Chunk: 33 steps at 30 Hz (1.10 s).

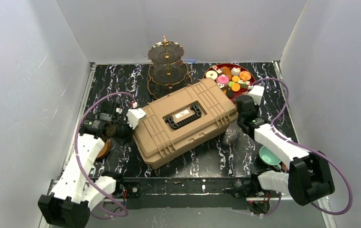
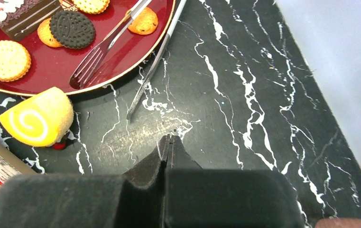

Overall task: Serve the afternoon tea
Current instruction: Adjust the distractor at the corner of the board.

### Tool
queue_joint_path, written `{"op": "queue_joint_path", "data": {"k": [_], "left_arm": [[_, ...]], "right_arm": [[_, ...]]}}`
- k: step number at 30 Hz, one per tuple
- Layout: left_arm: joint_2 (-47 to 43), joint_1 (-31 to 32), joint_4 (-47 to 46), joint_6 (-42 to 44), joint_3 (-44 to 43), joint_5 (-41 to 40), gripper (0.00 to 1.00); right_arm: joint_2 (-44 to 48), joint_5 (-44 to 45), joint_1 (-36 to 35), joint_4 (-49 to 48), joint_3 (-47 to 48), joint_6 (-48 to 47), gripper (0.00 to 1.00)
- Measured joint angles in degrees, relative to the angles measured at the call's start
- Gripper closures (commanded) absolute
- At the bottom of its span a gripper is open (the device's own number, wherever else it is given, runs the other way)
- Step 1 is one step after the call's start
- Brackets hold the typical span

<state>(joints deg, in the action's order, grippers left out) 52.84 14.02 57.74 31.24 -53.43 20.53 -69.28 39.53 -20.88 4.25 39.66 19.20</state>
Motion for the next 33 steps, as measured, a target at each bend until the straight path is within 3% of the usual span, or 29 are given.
{"op": "queue_joint_path", "data": {"k": [5,11,16,19,21,27,33], "left_arm": [[6.0,-2.1,-5.3,-4.0,-4.7,-17.0,1.00],[7.0,-5.3,-18.2,-5.4,-5.7,-28.2,1.00],[14.6,-10.5,-24.1,-8.2,-14.0,-25.2,1.00],[19.8,-10.1,-25.6,-9.8,-18.9,-17.7,1.00],[21.8,-10.3,-26.8,-10.1,-20.2,-17.2,1.00],[23.1,-12.7,-25.7,-11.8,-22.3,-13.6,1.00],[20.0,-16.2,-12.6,-11.5,-32.7,-5.7,1.00]], "right_arm": [[0.6,11.2,-9.8,2.7,-0.2,2.0,0.99],[3.7,13.9,-24.3,4.8,-2.5,7.0,0.99],[1.1,16.3,-37.3,6.0,-1.4,11.6,0.99],[-2.2,16.9,-43.1,6.6,1.0,13.9,0.99],[-3.2,17.2,-45.6,6.9,1.8,14.8,0.99],[-3.2,16.4,-47.9,6.5,1.8,14.8,0.99],[-1.9,11.0,-49.5,3.7,2.2,11.2,0.99]]}}
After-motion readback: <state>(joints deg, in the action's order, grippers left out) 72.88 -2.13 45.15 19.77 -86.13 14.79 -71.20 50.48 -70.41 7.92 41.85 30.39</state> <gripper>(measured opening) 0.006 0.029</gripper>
